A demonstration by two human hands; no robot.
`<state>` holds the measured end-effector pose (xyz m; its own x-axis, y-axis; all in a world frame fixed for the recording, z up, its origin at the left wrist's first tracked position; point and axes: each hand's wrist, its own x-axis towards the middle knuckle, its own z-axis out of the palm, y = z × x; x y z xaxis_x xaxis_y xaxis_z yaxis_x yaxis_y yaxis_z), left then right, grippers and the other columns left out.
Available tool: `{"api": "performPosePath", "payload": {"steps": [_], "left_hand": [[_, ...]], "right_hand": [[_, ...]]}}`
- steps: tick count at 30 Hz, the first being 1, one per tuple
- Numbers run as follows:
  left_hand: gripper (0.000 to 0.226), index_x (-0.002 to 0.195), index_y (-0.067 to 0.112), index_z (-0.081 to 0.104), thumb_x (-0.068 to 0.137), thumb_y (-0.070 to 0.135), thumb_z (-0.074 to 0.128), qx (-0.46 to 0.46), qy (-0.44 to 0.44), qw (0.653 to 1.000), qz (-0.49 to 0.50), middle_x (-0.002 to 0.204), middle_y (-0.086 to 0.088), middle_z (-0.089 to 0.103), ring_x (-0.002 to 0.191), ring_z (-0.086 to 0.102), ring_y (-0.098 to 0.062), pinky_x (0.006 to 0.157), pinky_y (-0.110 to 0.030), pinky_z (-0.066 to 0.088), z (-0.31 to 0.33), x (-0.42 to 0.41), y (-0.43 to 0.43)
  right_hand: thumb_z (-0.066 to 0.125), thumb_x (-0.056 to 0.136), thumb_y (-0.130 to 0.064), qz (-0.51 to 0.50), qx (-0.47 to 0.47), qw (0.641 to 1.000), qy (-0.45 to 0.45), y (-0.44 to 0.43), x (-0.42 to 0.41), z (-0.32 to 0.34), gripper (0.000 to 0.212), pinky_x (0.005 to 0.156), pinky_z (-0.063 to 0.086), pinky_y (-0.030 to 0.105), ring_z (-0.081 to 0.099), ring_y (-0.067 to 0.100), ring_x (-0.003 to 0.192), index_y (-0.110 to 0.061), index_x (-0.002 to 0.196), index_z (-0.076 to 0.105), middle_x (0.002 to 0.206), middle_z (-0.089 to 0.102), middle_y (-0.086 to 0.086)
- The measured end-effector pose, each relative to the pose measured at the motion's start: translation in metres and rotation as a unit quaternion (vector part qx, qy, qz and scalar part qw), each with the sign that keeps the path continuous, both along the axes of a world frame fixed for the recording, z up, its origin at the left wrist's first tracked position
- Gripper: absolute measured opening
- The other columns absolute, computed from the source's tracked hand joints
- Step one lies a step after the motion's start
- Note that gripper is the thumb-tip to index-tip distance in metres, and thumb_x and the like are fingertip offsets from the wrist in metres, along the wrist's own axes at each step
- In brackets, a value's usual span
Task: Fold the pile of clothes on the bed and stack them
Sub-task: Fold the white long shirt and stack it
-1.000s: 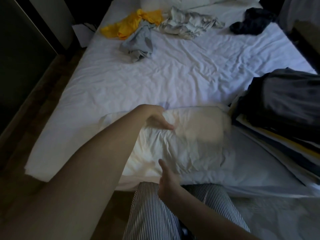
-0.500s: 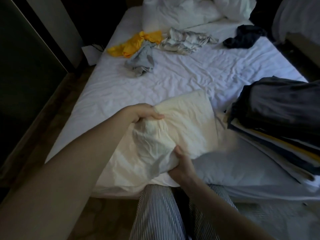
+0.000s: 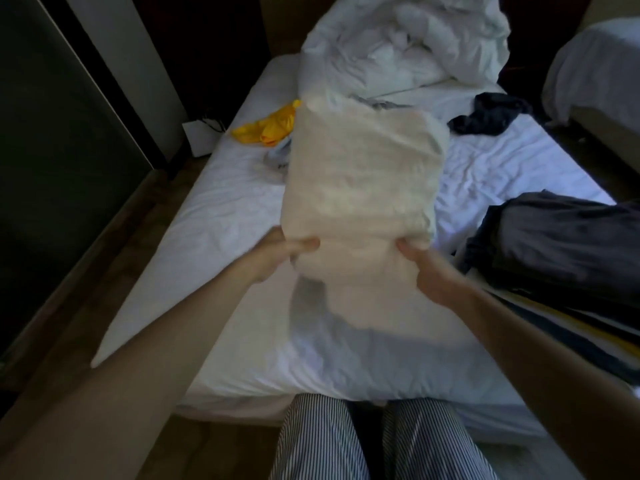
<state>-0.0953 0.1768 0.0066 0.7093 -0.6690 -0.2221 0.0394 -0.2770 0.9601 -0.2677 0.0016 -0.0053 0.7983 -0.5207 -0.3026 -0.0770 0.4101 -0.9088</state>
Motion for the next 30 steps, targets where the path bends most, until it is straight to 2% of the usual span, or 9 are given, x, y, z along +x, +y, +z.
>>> {"api": "performPosePath", "payload": {"steps": [4, 6, 11, 14, 17, 22, 25, 27, 30], "left_hand": [[0.088, 0.129, 0.019, 0.053, 0.053, 0.055, 0.082, 0.137, 0.104, 0.983, -0.069, 0.124, 0.001, 0.062, 0.113, 0.058, -0.016, 0.100, -0.033, 0.045, -0.075, -0.045, 0.053], [0.082, 0.127, 0.015, 0.055, 0.064, 0.064, 0.072, 0.170, 0.177, 0.968, -0.046, 0.117, 0.000, 0.065, 0.108, 0.061, -0.018, 0.100, -0.035, 0.047, -0.100, -0.062, 0.067], [0.044, 0.123, 0.012, 0.057, 0.091, 0.042, 0.055, 0.110, 0.214, 0.970, 0.028, 0.110, -0.002, 0.067, 0.096, 0.064, -0.016, 0.077, -0.026, 0.051, -0.092, -0.061, 0.059], [0.031, 0.117, 0.013, 0.061, 0.091, 0.029, 0.059, 0.004, 0.230, 0.971, 0.060, 0.094, 0.000, 0.073, 0.081, 0.071, -0.012, 0.065, -0.022, 0.056, -0.072, -0.052, 0.040], [0.024, 0.111, 0.015, 0.063, 0.089, 0.024, 0.062, -0.064, 0.235, 0.964, 0.107, 0.091, -0.002, 0.074, 0.080, 0.071, -0.016, 0.065, -0.027, 0.057, -0.063, -0.045, 0.022], [0.022, 0.110, 0.009, 0.063, 0.089, 0.017, 0.064, 0.045, 0.129, 0.975, 0.177, 0.093, -0.004, 0.070, 0.075, 0.067, -0.014, 0.067, -0.025, 0.055, -0.100, -0.066, 0.020], [0.031, 0.111, 0.012, 0.060, 0.085, 0.027, 0.068, 0.131, 0.079, 0.972, 0.177, 0.115, -0.009, 0.066, 0.096, 0.064, -0.023, 0.084, -0.032, 0.052, -0.117, -0.070, 0.022], [0.044, 0.115, 0.014, 0.047, 0.083, 0.033, 0.070, 0.190, 0.003, 0.969, 0.159, 0.122, -0.010, 0.059, 0.108, 0.059, -0.027, 0.090, -0.034, 0.048, -0.107, -0.061, 0.021], [0.076, 0.142, 0.018, 0.028, 0.082, 0.050, 0.060, 0.231, -0.276, 0.926, 0.115, 0.145, -0.011, 0.037, 0.132, 0.038, -0.028, 0.105, -0.036, 0.032, -0.083, -0.062, 0.016]], "right_hand": [[0.045, 0.096, -0.008, 0.077, -0.027, 0.988, 0.132, 0.034, -0.051, -0.079, 0.020, 0.070, 0.043, 0.005, 0.059, 0.013, 0.106, -0.006, 0.110, 0.059, 0.107, 0.058, 0.001], [0.048, 0.095, -0.005, 0.064, -0.024, 0.986, 0.155, 0.040, -0.068, -0.105, 0.016, 0.090, 0.039, 0.020, 0.050, 0.026, 0.120, -0.010, 0.099, 0.063, 0.110, 0.059, 0.001], [0.061, 0.089, -0.026, 0.115, 0.025, 0.981, 0.153, 0.027, -0.058, -0.092, 0.016, 0.111, 0.032, 0.035, 0.045, 0.021, 0.126, -0.016, 0.099, 0.067, 0.114, 0.059, -0.003], [0.072, 0.071, -0.056, 0.132, 0.051, 0.987, 0.080, 0.015, -0.038, -0.076, 0.076, 0.113, 0.029, 0.046, 0.046, 0.021, 0.129, -0.020, 0.134, 0.051, 0.136, 0.053, -0.001], [0.074, 0.052, -0.068, 0.055, 0.036, 0.993, 0.102, 0.010, -0.020, -0.064, 0.092, 0.106, 0.039, 0.047, 0.056, 0.021, 0.115, -0.023, 0.130, 0.054, 0.126, 0.059, -0.002], [0.063, 0.088, -0.028, -0.102, 0.009, 0.975, 0.195, 0.018, -0.030, -0.096, 0.024, 0.068, 0.051, 0.021, 0.053, 0.018, 0.078, -0.007, 0.078, 0.058, 0.078, 0.059, 0.001], [0.060, 0.090, -0.028, -0.122, -0.122, 0.961, 0.214, 0.029, -0.041, -0.102, 0.034, 0.058, 0.045, 0.022, 0.049, 0.016, 0.063, -0.010, 0.063, 0.052, 0.051, 0.058, -0.007], [0.055, 0.086, -0.035, -0.133, -0.297, 0.903, 0.280, 0.028, -0.039, -0.092, 0.031, 0.079, 0.046, 0.036, 0.056, 0.023, 0.079, -0.005, 0.088, 0.058, 0.081, 0.063, 0.005], [0.044, 0.082, -0.042, -0.131, -0.563, 0.782, 0.231, 0.032, -0.027, -0.070, 0.059, 0.104, 0.032, 0.050, 0.046, 0.038, 0.123, -0.006, 0.129, 0.050, 0.131, 0.051, 0.018]]}}
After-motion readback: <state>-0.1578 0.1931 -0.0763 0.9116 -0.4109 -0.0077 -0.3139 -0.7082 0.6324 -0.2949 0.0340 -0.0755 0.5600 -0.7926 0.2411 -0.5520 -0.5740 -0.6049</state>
